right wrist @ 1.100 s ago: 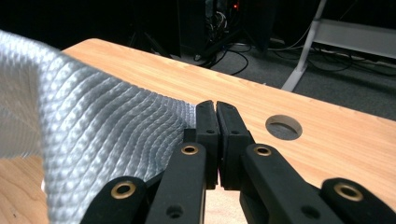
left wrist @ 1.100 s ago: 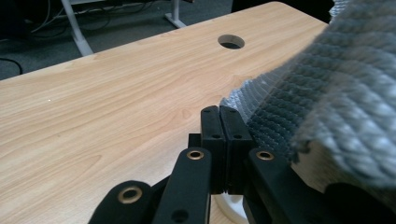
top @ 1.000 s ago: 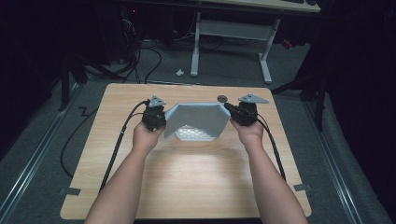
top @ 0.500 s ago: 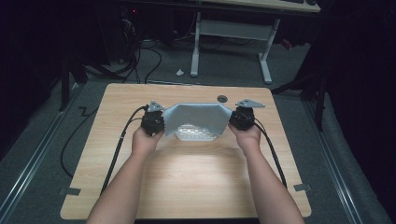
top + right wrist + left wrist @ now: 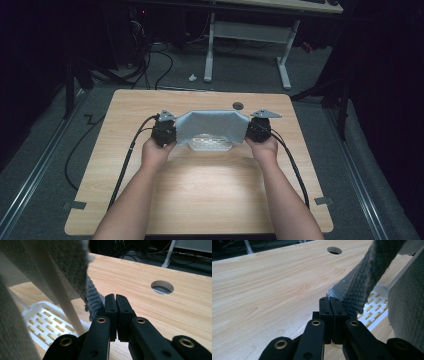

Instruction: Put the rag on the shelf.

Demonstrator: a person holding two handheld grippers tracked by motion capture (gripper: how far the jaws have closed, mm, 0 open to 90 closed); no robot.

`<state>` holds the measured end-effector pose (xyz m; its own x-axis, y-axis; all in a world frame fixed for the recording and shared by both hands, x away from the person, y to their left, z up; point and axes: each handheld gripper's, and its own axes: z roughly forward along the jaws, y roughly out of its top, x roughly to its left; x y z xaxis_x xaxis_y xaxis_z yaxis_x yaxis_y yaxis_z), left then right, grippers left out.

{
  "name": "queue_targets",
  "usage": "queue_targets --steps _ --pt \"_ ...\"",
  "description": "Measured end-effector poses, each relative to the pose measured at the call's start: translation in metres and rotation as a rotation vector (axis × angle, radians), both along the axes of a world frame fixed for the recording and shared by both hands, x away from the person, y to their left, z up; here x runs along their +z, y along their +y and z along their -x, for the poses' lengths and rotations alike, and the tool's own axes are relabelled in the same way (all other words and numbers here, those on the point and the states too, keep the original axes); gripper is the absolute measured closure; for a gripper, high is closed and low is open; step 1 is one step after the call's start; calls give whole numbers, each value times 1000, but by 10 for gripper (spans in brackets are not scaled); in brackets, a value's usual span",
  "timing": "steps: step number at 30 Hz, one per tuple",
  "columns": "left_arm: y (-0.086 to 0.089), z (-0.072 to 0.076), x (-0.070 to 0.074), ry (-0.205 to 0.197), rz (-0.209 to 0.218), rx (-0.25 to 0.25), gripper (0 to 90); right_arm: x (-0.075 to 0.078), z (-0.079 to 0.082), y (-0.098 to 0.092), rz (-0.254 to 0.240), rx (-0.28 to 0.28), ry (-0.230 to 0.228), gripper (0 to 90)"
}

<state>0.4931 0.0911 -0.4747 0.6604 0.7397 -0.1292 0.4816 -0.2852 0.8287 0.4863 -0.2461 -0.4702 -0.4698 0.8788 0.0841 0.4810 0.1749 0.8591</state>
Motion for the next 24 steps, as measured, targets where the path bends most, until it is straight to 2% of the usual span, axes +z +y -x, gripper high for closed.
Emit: queue_targets --steps 3,4,5,7,12,17,24 --pt "2 1 1 -2 2 11 877 -1 0 0 5 -1 3 890" --pt "7 3 4 -12 8 35 810 0 0 -1 -4 -15 8 833" --pt "10 4 5 -13 24 45 782 0 0 -2 -3 -19 10 810" --pt "16 4 9 -18 34 71 701 2 0 -4 -2 -34 6 799" --pt "33 6 17 -38 52 121 625 10 2 -9 14 -46 -20 764" --pt "47 7 25 -42 65 157 596 20 4 -18 18 -71 -45 750" --pt "62 9 32 -65 55 193 558 31 8 -30 26 -95 -72 717"
